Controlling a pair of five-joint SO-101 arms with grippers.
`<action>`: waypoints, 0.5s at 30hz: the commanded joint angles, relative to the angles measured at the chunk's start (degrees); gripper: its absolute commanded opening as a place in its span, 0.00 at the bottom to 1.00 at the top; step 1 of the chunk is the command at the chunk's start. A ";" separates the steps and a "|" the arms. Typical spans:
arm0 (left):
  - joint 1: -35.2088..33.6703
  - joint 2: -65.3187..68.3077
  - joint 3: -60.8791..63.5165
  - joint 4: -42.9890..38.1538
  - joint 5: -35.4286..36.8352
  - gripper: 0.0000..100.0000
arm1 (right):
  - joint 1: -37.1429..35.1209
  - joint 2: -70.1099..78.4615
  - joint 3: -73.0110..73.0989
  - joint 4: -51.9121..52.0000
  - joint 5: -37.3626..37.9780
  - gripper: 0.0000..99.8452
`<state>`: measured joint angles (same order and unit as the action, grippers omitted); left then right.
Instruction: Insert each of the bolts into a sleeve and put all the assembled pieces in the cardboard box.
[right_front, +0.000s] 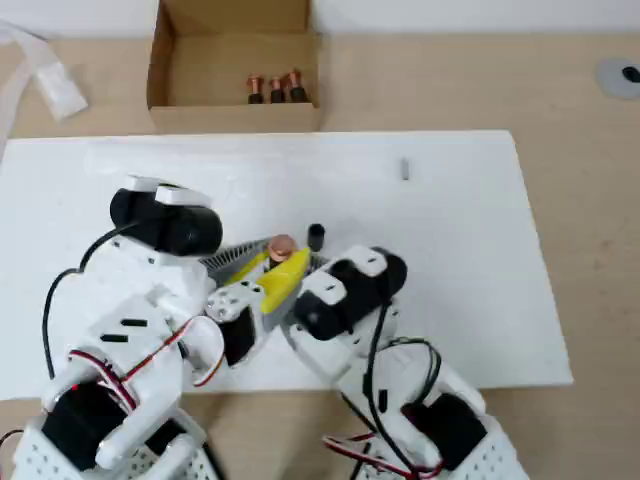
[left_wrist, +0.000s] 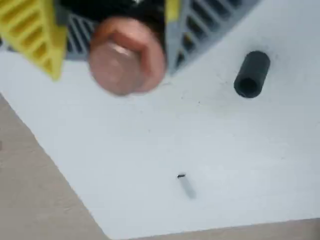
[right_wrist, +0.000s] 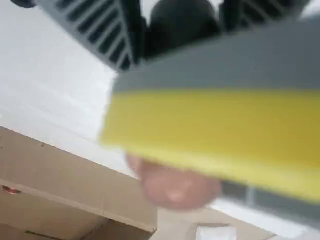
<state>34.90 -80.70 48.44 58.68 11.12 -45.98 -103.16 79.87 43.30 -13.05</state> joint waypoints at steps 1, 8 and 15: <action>-2.55 -0.40 -5.89 1.85 0.26 0.15 | 0.84 0.40 -0.31 -0.18 -0.26 0.01; -6.68 0.04 -14.59 15.30 -6.07 0.15 | 5.76 18.95 -9.71 -0.70 -7.30 0.01; -18.99 0.13 -20.22 19.60 -12.66 0.12 | 12.26 53.14 -38.11 -2.81 -7.12 0.01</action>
<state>21.10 -81.05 31.65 77.85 0.66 -37.27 -64.22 57.89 42.68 -19.91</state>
